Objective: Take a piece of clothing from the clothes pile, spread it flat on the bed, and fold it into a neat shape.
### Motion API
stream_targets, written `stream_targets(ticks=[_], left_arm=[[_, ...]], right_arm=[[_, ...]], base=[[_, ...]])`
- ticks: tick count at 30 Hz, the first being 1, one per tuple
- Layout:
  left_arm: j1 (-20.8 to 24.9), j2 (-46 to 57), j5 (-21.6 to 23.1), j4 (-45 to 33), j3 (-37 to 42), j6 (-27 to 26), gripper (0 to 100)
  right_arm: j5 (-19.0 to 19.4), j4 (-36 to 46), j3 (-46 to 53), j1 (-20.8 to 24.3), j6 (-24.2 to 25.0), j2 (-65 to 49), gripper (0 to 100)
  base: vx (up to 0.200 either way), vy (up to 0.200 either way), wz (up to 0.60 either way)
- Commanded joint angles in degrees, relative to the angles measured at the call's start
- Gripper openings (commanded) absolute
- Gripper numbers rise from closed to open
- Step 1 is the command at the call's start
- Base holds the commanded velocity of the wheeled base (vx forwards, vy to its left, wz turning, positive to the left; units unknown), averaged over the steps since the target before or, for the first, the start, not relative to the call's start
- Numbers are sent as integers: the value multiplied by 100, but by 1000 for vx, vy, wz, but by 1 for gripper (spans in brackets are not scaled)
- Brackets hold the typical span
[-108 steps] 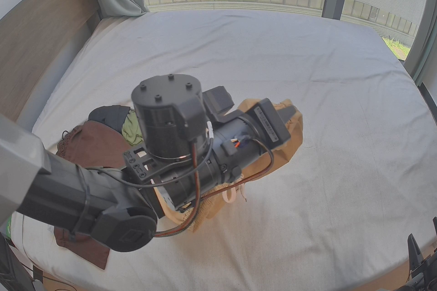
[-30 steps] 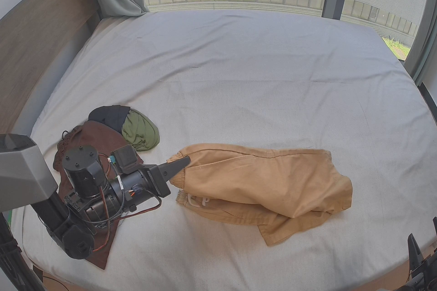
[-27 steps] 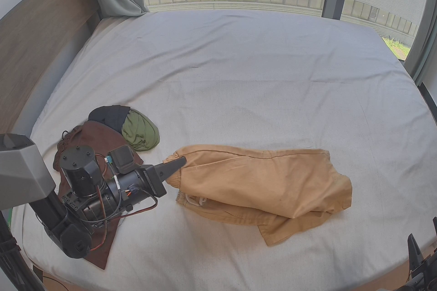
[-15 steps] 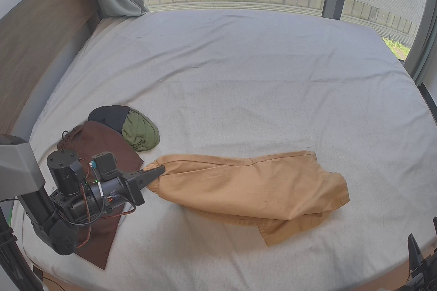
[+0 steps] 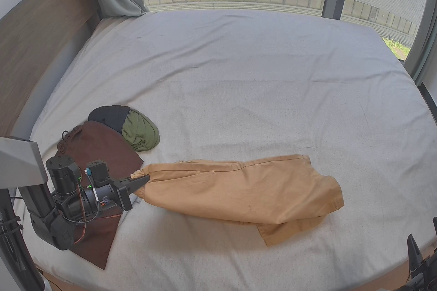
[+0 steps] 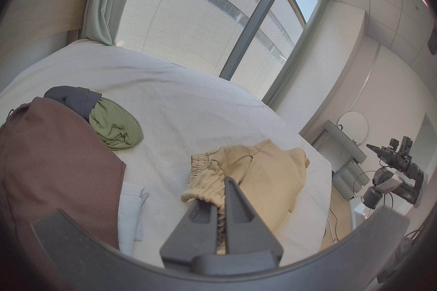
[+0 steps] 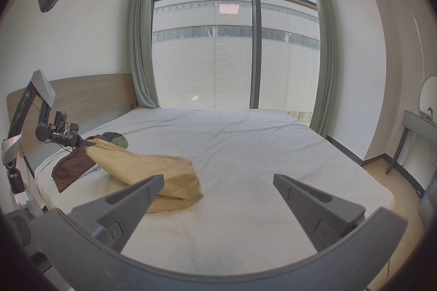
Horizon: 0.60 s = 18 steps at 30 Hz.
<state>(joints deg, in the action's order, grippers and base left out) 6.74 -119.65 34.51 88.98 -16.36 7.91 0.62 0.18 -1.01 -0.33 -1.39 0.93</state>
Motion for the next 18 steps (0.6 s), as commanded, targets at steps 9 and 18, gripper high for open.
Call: stream_targets(ticks=[9,18], left_arm=[[-103,-94,-15,5,-104,17,0],[-76,-102,-32,5,-69,9,0]], right_arm=[[8,-9,84,-2,-37,-66,100],[78,-1,84,-2,-72,-66,100]], base=[[0,0,0],[0,0,0]])
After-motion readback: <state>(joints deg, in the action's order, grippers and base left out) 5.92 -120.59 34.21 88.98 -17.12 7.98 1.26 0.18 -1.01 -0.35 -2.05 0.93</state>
